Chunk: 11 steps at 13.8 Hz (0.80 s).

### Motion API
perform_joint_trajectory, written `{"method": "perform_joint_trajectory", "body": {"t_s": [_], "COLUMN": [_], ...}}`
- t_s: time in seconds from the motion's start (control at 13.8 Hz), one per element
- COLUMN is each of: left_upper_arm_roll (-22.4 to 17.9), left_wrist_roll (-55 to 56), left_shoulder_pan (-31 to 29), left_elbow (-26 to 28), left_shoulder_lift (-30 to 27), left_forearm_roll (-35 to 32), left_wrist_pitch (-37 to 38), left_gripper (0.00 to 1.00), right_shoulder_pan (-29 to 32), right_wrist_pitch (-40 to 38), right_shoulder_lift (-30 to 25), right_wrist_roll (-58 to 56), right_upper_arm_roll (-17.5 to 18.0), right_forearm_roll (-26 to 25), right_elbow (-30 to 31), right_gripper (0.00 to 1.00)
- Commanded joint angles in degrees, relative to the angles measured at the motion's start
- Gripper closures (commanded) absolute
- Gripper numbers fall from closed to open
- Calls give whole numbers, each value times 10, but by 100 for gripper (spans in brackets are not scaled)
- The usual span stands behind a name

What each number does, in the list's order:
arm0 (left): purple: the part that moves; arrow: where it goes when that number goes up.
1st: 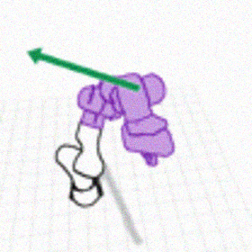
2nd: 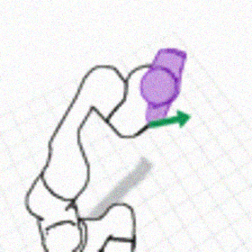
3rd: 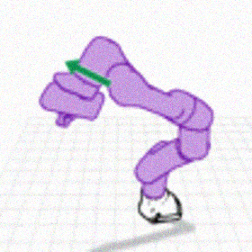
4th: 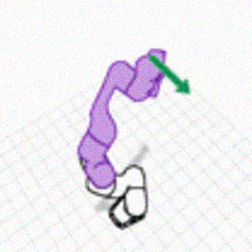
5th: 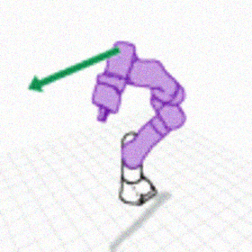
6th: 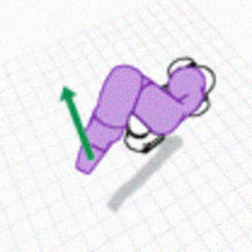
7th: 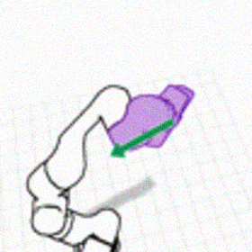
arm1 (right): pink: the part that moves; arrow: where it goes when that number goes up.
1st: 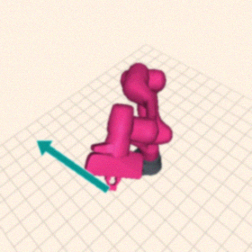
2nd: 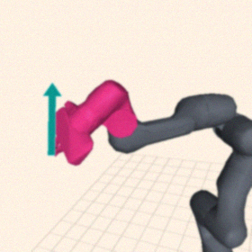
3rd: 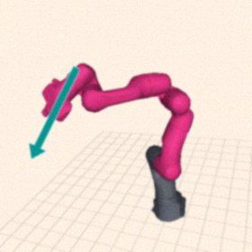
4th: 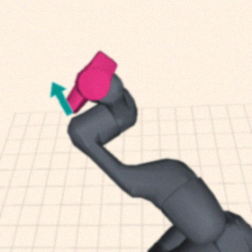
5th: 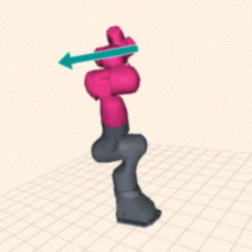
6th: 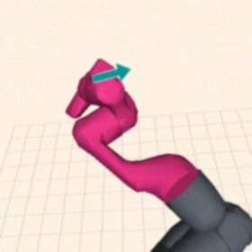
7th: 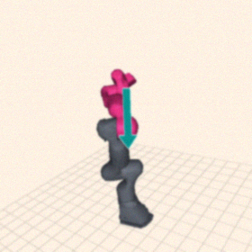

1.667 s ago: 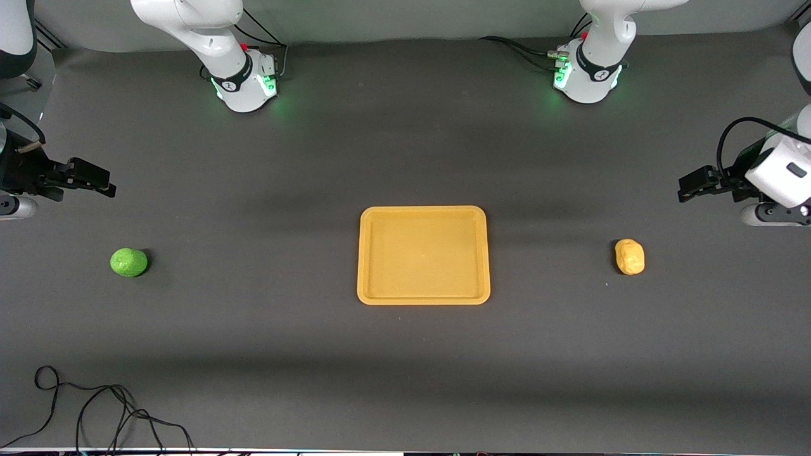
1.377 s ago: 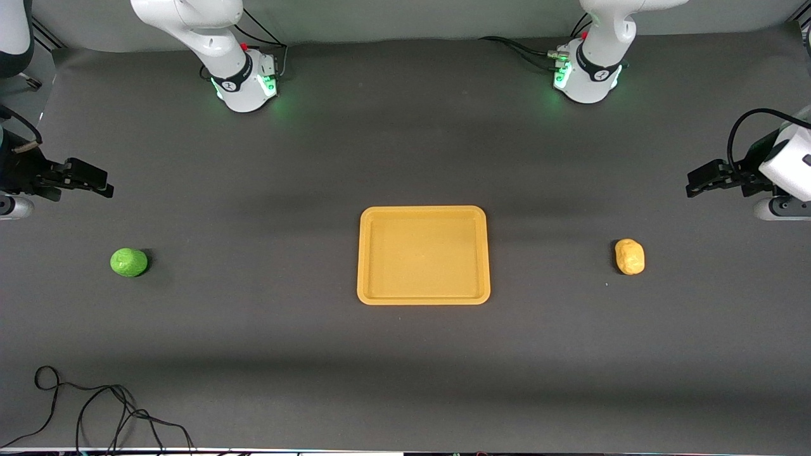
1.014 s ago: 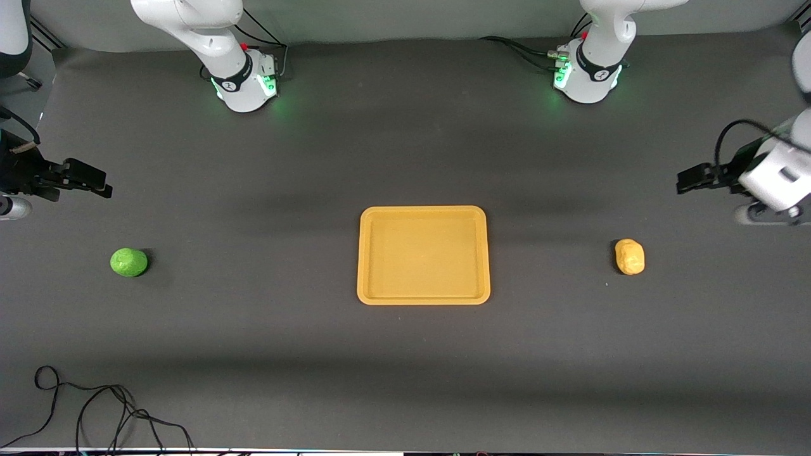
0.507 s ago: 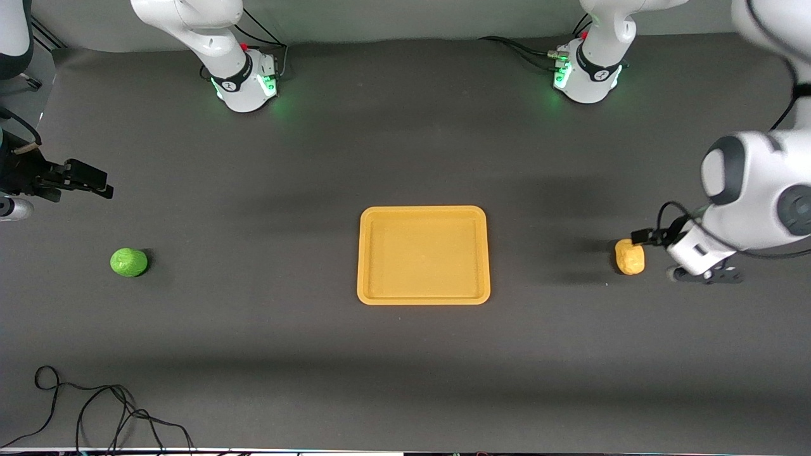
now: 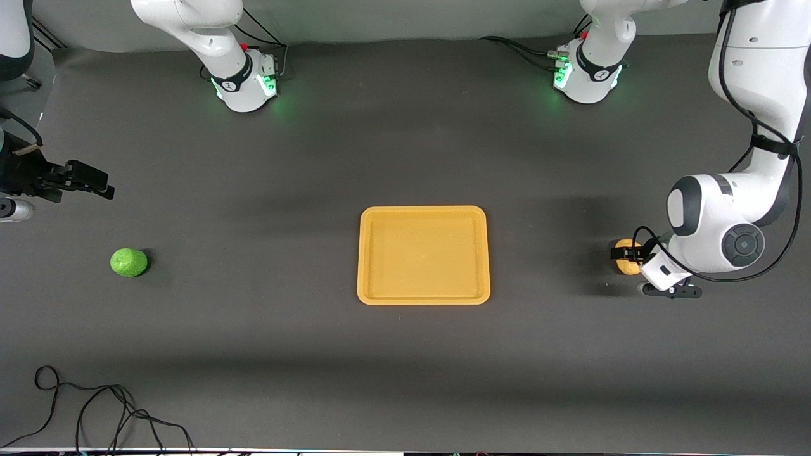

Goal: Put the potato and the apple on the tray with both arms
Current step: 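Reach the left gripper to the yellow potato and grasp it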

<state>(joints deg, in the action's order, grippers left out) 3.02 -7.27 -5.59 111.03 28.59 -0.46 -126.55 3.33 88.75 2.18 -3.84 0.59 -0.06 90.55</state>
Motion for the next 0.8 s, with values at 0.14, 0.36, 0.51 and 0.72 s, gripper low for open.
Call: {"method": "perform_joint_trajectory", "body": {"t_s": [0.14,0.36,0.51,0.72], "left_upper_arm_roll": [2,7,16,76], "left_wrist_roll": [-50,-8,42,216], "left_shoulder_pan": [-43,-35,-23,23], "left_elbow": [26,20,-7,-91], "left_shoulder_lift": [9,-13,-46,-54], "left_forearm_roll": [5,17,21,33], "left_wrist_pitch": [-39,-14,47,137], "left_gripper": [39,56,62,62], "right_shoulder_pan": [2,1,1,1], "right_wrist_pitch": [-9,-7,-6,-5], "right_shoulder_lift": [9,9,9,10], "right_wrist_roll": [8,8,7,8], "right_upper_arm_roll": [3,3,3,3], "right_forearm_roll": [9,8,8,9], "right_elbow": [-16,-16,-16,-16], "right_gripper": [0,0,0,0]}}
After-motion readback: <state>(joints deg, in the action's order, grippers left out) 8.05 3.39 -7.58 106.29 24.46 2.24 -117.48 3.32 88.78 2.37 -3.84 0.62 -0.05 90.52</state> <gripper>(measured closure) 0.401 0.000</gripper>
